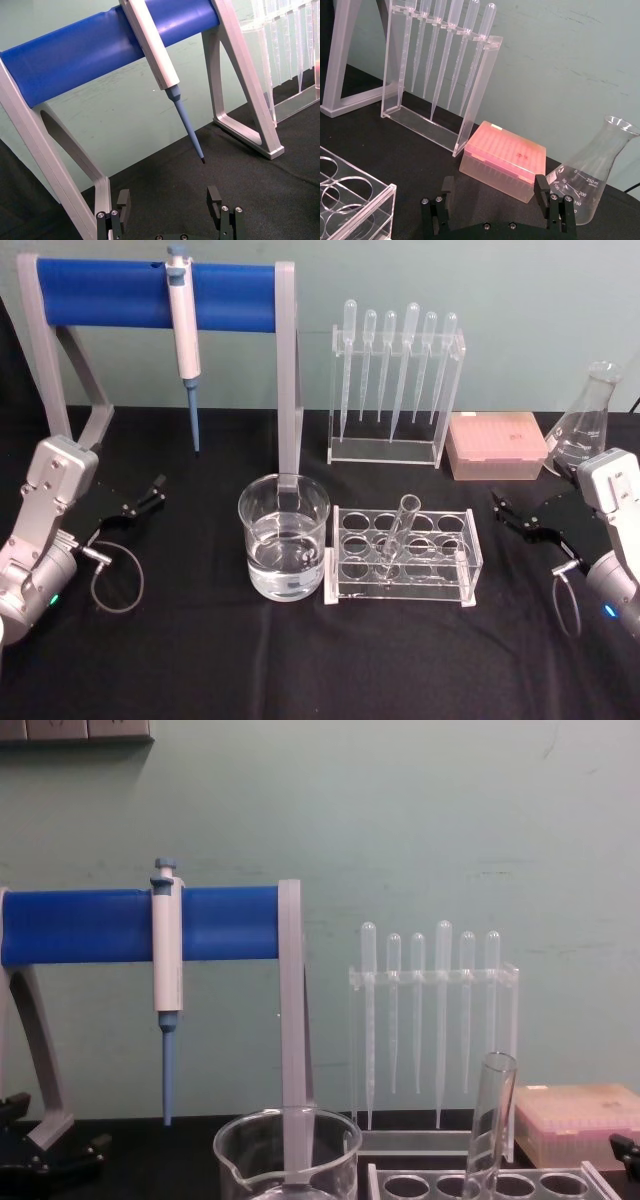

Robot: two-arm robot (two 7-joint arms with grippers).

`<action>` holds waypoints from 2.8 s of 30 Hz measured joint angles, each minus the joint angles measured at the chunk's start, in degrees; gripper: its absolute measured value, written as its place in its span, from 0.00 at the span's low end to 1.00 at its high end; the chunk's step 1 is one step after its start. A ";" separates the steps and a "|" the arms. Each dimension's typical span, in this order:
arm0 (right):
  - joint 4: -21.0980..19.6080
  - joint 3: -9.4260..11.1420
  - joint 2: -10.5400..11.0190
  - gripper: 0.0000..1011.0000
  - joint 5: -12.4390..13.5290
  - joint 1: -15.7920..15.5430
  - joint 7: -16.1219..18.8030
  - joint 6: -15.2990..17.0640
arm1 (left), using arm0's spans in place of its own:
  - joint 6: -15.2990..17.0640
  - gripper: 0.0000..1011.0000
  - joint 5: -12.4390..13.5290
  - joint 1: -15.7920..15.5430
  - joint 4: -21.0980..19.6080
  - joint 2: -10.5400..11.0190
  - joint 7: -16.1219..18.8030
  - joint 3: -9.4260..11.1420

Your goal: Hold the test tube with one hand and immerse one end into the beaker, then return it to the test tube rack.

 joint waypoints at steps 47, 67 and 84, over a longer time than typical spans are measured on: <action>0.00 0.00 0.00 0.99 0.00 0.00 0.00 0.00 | 0.00 0.99 0.00 0.00 0.00 0.00 0.00 0.00; 0.00 0.00 0.00 0.99 0.00 0.00 0.00 0.00 | 0.00 0.99 0.00 0.00 0.00 0.00 0.00 0.00; -0.72 1.32 -0.70 0.99 0.31 -0.65 0.28 -2.18 | 0.00 0.99 0.00 0.00 0.00 0.00 0.00 0.00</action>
